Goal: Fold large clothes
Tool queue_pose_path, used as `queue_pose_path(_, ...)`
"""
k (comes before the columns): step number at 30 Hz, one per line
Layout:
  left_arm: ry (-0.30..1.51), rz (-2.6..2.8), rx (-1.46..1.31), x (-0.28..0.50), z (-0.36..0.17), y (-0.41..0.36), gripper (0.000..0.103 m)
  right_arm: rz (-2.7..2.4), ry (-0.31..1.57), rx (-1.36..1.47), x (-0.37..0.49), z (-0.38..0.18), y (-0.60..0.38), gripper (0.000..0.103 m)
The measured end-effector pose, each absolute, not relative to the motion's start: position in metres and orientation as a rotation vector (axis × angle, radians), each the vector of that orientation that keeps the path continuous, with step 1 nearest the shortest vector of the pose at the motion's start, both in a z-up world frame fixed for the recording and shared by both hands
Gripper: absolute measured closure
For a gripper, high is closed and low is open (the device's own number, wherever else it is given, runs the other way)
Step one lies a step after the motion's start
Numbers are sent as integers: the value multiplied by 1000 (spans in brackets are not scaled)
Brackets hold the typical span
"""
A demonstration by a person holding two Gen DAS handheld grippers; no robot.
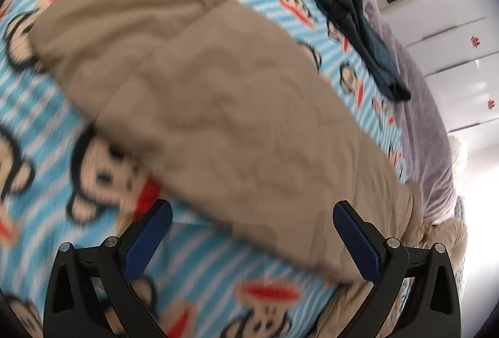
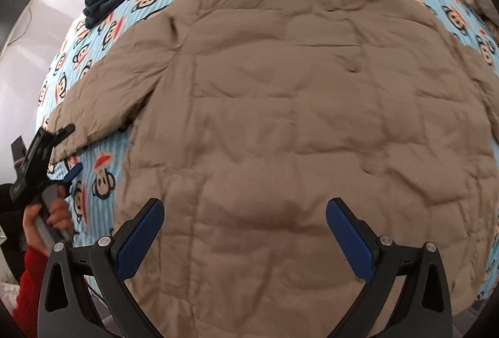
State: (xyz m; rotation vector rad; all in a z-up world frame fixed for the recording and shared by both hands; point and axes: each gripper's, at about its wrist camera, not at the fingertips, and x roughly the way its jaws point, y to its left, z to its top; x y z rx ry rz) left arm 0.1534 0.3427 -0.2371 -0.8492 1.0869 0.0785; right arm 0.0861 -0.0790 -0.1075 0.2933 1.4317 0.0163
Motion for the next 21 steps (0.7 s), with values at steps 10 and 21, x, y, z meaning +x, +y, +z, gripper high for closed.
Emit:
queue_pose_path(10, 1007, 115, -743, 196, -230, 344, 41, 71, 1387, 298, 136, -119, -39, 0)
queue_pose_path(21, 822, -100, -597, 192, -143, 334, 89, 101, 1298, 443, 192, -131, -29, 65)
